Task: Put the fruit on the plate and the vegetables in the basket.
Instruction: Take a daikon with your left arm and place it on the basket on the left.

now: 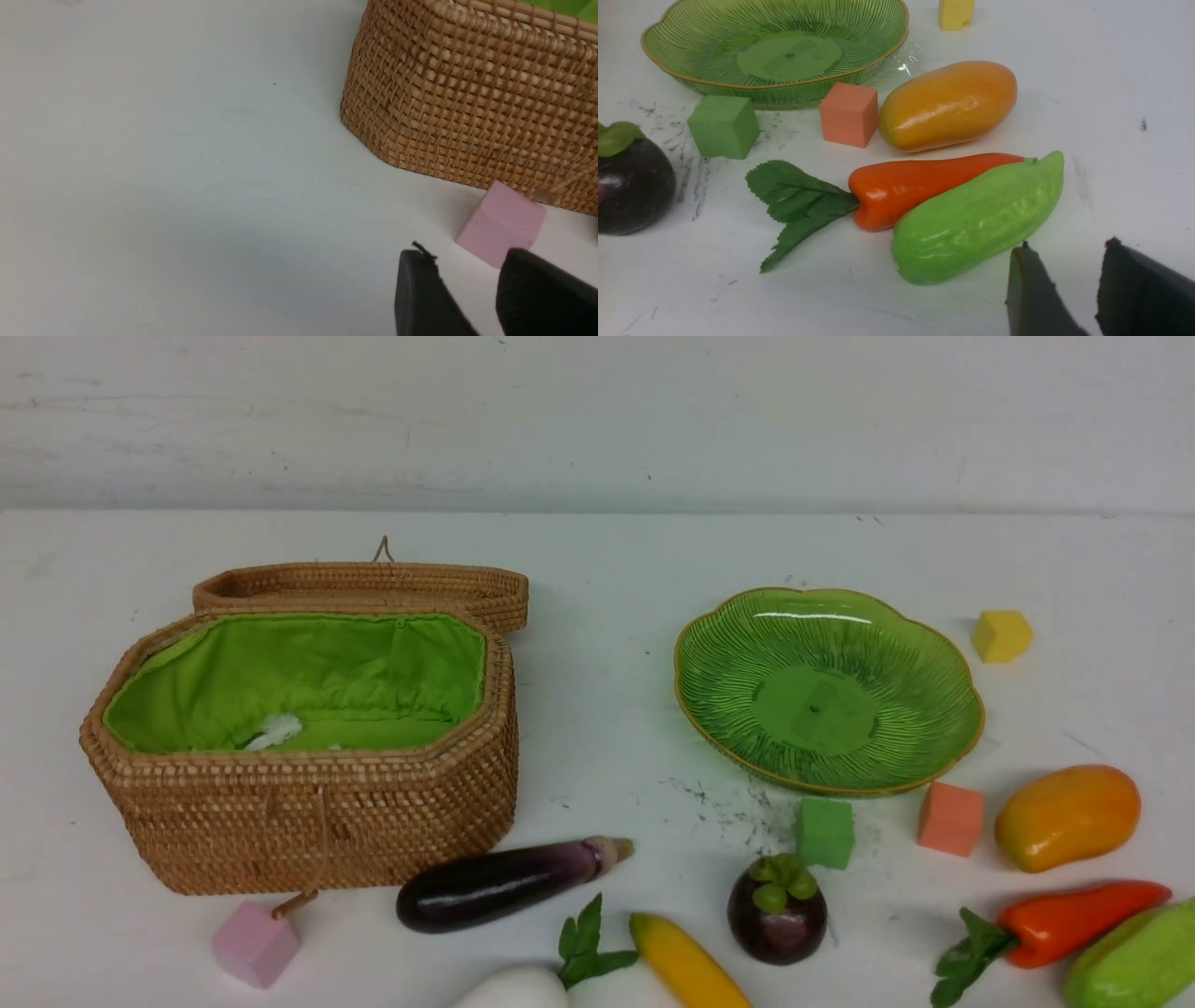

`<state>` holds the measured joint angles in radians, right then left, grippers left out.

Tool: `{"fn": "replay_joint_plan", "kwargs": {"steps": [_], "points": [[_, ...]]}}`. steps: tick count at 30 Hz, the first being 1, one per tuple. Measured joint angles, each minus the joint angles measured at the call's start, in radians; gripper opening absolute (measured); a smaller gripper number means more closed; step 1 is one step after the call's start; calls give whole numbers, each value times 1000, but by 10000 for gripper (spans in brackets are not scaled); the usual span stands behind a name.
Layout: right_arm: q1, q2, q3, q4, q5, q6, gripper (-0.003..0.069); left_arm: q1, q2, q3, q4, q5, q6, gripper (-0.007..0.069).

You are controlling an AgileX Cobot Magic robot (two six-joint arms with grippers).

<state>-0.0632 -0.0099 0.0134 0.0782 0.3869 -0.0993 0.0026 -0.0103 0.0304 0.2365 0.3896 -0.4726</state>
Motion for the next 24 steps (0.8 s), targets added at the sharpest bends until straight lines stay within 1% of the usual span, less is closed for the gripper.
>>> {"fn": "replay_joint_plan", "kwargs": {"steps": [1, 4, 5, 10, 12, 14, 16, 17, 18, 19, 22, 24], "points": [[0, 0, 0, 0, 0, 0, 242, 0, 0, 0, 0, -7, -1, 239], [0, 0, 0, 0, 0, 0, 242, 0, 0, 0, -4, -104, -20, 239], [0, 0, 0, 0, 0, 0, 242, 0, 0, 0, -4, -114, -20, 239], [0, 0, 0, 0, 0, 0, 242, 0, 0, 0, -5, -503, -23, 239], [0, 0, 0, 0, 0, 0, 242, 0, 0, 0, -5, -617, -25, 239], [0, 0, 0, 0, 0, 0, 242, 0, 0, 0, -26, -699, -59, 239], [0, 0, 0, 0, 0, 0, 242, 0, 0, -27, -56, -712, -105, 239], [0, 0, 0, 0, 0, 0, 242, 0, 0, -27, -56, -712, -110, 239], [0, 0, 0, 0, 0, 0, 242, 0, 0, -57, -66, -702, -130, 239], [0, 0, 0, 0, 0, 0, 242, 0, 0, -130, -75, -676, -147, 239], [0, 0, 0, 1, 0, 0, 242, 0, 43, -327, -80, -563, -157, 239], [0, 0, 0, 1, 0, 0, 242, 0, 113, -476, -81, -426, -157, 239]]}}
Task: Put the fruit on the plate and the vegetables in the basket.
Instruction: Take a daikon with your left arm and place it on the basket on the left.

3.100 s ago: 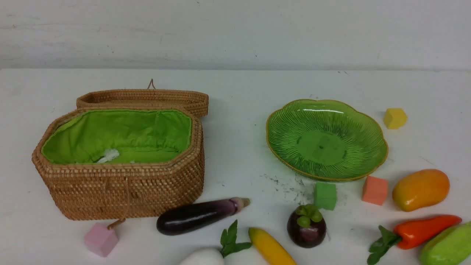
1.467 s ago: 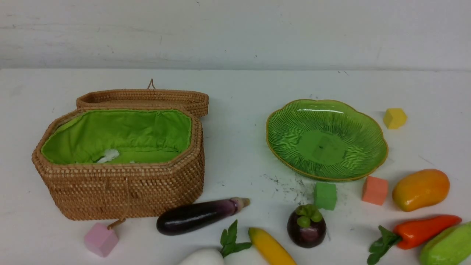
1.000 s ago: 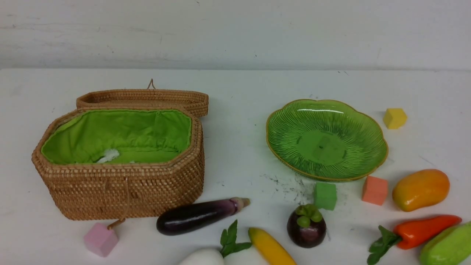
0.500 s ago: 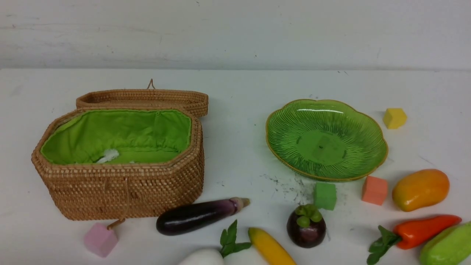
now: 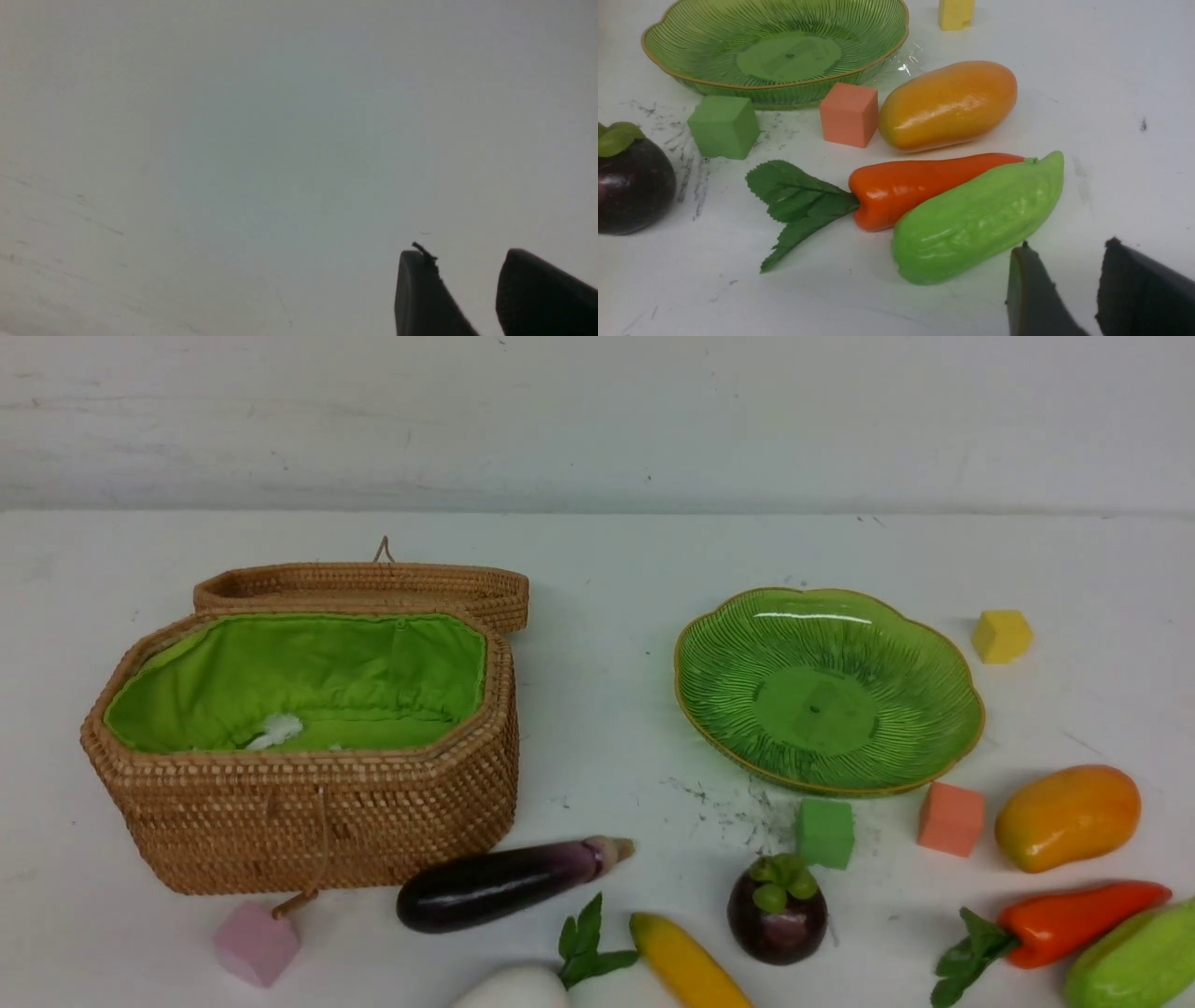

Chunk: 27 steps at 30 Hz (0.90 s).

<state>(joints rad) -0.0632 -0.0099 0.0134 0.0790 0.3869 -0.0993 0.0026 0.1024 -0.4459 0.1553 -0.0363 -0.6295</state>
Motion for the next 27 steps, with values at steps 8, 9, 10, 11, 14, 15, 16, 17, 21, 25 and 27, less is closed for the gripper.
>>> {"fn": "replay_joint_plan", "kwargs": {"steps": [8, 9, 10, 11, 14, 15, 16, 17, 21, 25, 27], "points": [[0, 0, 0, 0, 0, 0, 243, 0, 343, -335, 21, 683, 15, 239], [0, 0, 0, 0, 0, 0, 243, 0, 395, -347, 49, 735, 19, 239], [0, 0, 0, 0, 0, 0, 243, 0, 412, -349, 57, 746, 19, 239], [0, 0, 0, 0, 0, 0, 243, 0, 467, -349, 78, 769, 15, 239], [0, 0, 0, 0, 0, 0, 243, 0, 584, -342, 75, 789, 30, 239], [0, 0, 0, 0, 0, 0, 243, -1, 634, -342, 43, 800, 75, 239], [0, 0, 0, 0, 0, 0, 243, -7, 665, -342, 16, 809, 115, 239], [0, 0, 0, 0, 0, 0, 243, -10, 680, -342, 0, 811, 126, 239], [0, 0, 0, 0, 0, 0, 243, -157, 807, -341, -141, 817, 382, 242], [0, 0, 0, 0, 0, 0, 243, -360, 931, -341, -195, 842, 467, 282], [0, 0, 0, 0, 0, 0, 243, -415, 987, -341, -195, 847, 473, 311]]}}
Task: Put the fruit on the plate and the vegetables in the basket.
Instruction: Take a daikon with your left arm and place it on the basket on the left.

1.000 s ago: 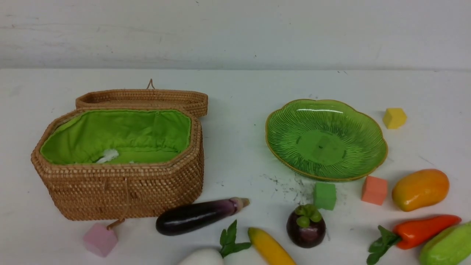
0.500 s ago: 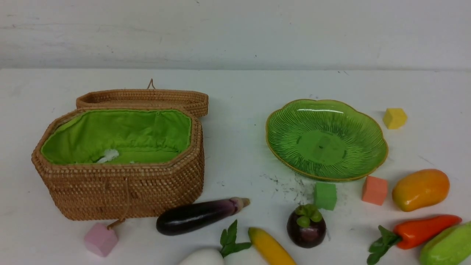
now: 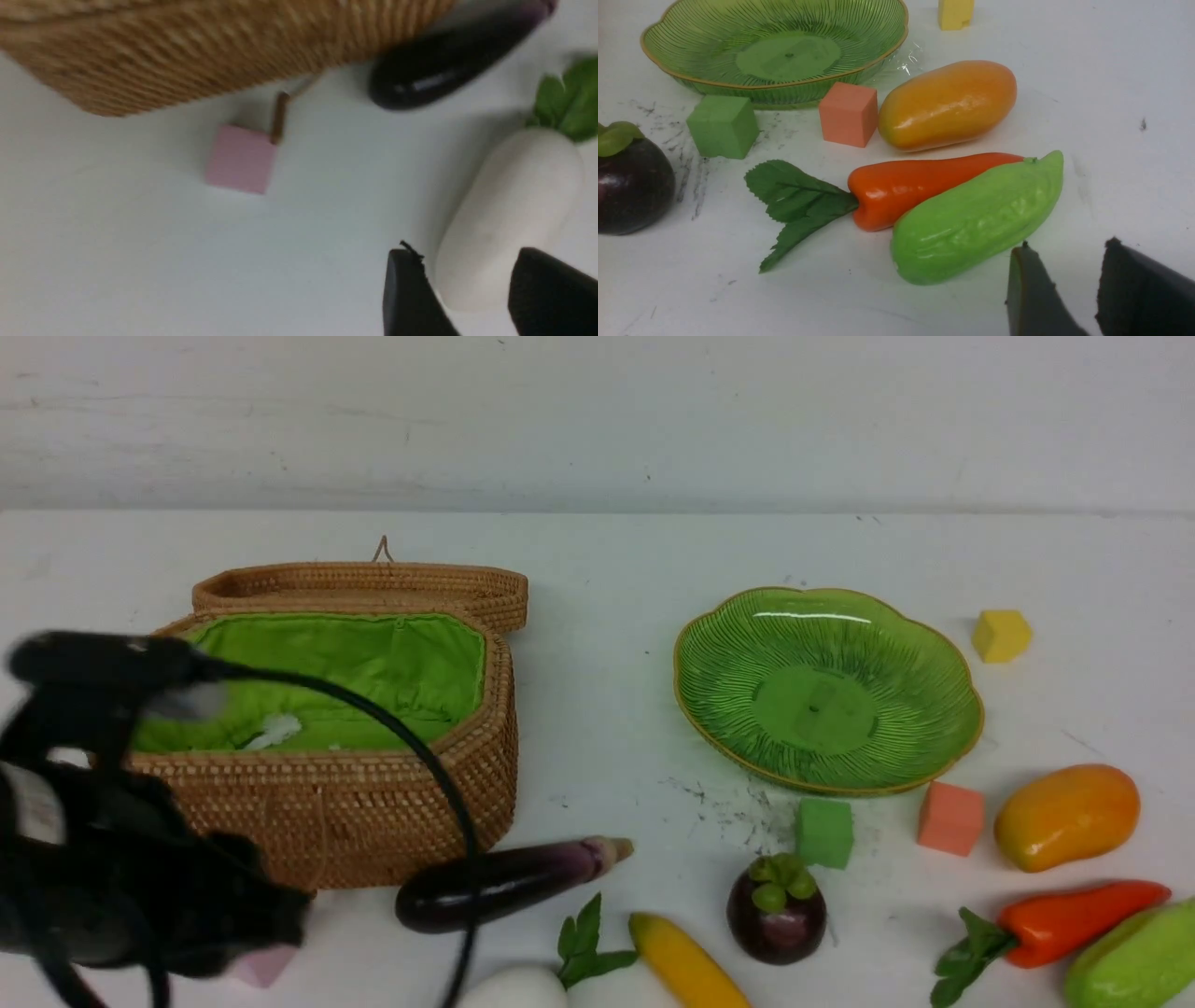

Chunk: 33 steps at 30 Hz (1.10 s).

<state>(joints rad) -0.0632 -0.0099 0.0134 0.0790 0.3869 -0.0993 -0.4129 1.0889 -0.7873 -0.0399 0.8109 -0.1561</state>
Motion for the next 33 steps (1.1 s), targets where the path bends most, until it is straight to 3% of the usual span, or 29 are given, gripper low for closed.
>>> {"fn": "replay_joint_plan", "kwargs": {"steps": [6, 11, 15, 18, 20, 21, 33], "points": [[0, 0, 0, 0, 0, 0, 243, -258, 262, -54, 67, 1, 0, 551], [0, 0, 0, 0, 0, 0, 243, -331, 433, -123, 130, -50, -55, 666], [0, 0, 0, 0, 0, 0, 243, -334, 556, -135, 167, -108, -69, 663], [0, 0, 0, 0, 0, 0, 243, -334, 648, -140, 153, -124, -70, 606], [0, 0, 0, 0, 0, 0, 243, -334, 659, -152, 126, -123, -46, 491], [0, 0, 0, 0, 0, 0, 243, -334, 659, -158, 116, -117, -29, 480], [0, 0, 0, -1, 0, 0, 243, -308, 403, -396, 149, 212, 140, 488]]}}
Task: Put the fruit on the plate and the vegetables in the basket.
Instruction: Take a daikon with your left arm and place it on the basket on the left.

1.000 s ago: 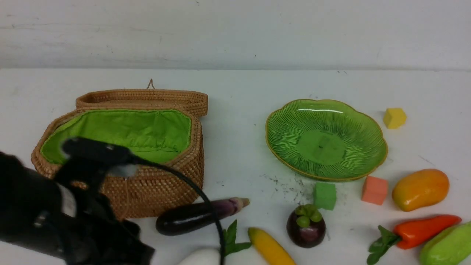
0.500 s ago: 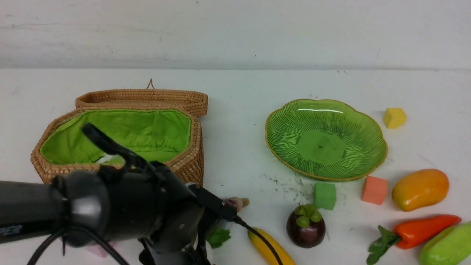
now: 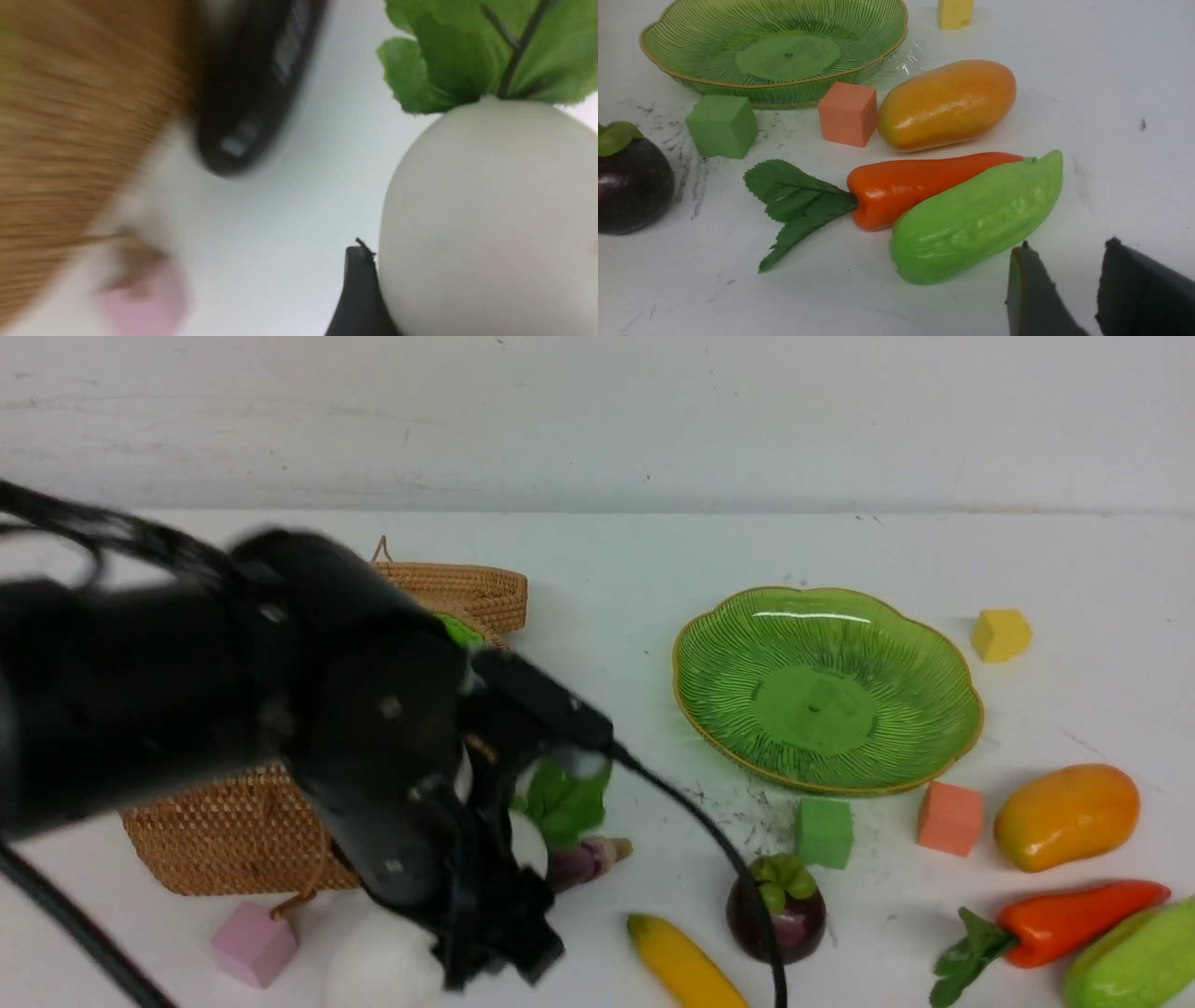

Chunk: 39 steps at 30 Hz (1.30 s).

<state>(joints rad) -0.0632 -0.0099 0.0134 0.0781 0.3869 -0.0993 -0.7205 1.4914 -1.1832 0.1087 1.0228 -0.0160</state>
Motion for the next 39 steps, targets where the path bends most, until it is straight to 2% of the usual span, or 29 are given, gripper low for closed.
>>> {"fn": "replay_joint_plan", "kwargs": {"steps": [3, 6, 8, 12, 18, 26, 29, 30, 32, 37, 39], "points": [[0, 0, 0, 0, 0, 0, 243, 110, -61, -116, 0, 69, 46, 488], [0, 0, 0, 0, 0, 0, 243, 274, -44, -219, 0, 81, 121, 488], [0, 0, 0, 0, 0, 0, 243, 363, -3, -271, 2, 51, 188, 488], [0, 0, 0, 0, 0, 0, 243, 454, 103, -335, 15, -68, 304, 488], [0, 0, 0, 0, 0, 0, 243, 461, 258, -343, 58, -197, 408, 488], [0, 0, 0, 0, 0, 0, 243, 461, 343, -343, 68, -138, 416, 491], [0, 0, 0, 0, 0, 0, 243, 461, 339, -343, 68, -126, 418, 556], [0, 0, 0, 0, 0, 0, 243, 461, 328, -343, 68, -118, 421, 608], [0, 0, 0, 0, 0, 0, 243, 461, 299, -343, 68, -104, 429, 659], [0, 0, 0, 0, 0, 0, 243, 457, 231, -343, 58, -94, 443, 667], [0, 0, 0, 0, 0, 0, 243, 431, 186, -343, 19, -84, 514, 656]]}}
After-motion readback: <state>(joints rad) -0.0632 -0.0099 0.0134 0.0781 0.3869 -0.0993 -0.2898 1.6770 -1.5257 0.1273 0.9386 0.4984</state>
